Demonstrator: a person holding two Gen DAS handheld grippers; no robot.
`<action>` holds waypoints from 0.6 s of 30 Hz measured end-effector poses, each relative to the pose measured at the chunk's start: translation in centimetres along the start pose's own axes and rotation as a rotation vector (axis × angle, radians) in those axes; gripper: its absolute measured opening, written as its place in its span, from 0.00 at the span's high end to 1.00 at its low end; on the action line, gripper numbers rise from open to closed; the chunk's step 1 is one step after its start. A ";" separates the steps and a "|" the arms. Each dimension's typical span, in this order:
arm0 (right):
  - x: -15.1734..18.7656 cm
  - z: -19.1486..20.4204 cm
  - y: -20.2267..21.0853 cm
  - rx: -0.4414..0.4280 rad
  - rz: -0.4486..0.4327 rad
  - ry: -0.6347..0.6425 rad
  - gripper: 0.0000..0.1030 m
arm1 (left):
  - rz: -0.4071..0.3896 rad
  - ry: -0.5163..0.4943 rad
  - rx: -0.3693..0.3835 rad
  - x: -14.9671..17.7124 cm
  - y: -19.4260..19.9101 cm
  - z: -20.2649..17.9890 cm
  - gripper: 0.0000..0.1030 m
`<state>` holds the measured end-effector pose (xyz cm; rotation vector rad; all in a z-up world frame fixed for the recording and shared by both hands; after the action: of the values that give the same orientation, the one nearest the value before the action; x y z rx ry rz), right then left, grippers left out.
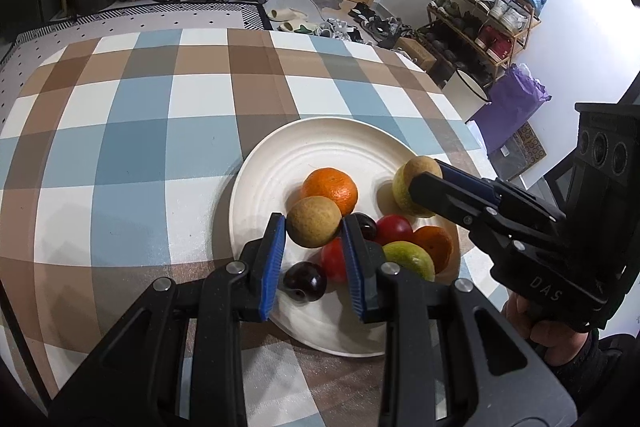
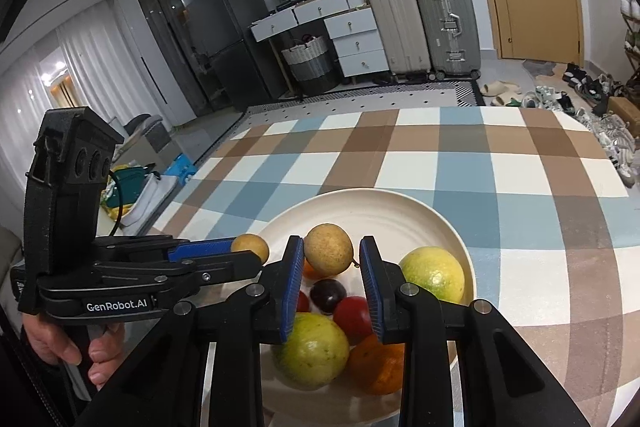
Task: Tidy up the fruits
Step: 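Open the left tool onto the plate while the right tool releases its fruit beside it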
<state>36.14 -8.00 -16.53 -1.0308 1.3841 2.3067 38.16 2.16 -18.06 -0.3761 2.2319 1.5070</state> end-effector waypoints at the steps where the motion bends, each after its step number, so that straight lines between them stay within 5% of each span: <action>1: 0.1 -0.1 -0.1 0.005 0.002 -0.003 0.72 | 0.000 0.000 -0.001 0.0 -0.1 0.0 0.75; 4: 0.2 -0.5 -0.4 0.008 0.007 -0.014 0.67 | 0.000 0.006 -0.012 0.0 -0.4 0.1 0.75; 7: 0.1 -0.8 0.1 0.002 -0.019 -0.035 0.45 | 0.003 0.003 -0.015 0.0 -0.3 0.1 0.74; 18: -0.3 0.1 4.2 0.002 -0.110 -0.032 0.41 | -0.081 0.023 -0.026 0.4 4.0 -0.2 0.52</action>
<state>33.98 -10.06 -13.50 -1.0372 1.2845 2.2322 35.97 3.46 -14.90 -0.4881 2.1895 1.4983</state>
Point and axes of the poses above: each gripper's, at about its wrist camera, not at the fingertips, and y roughly against the way its jaws point, z to its left, x to its underside, the point moved 8 cm from there along -y, roughly the way its jaws point, and after that the axes turned 4 degrees about z, right-handed, at the moved point
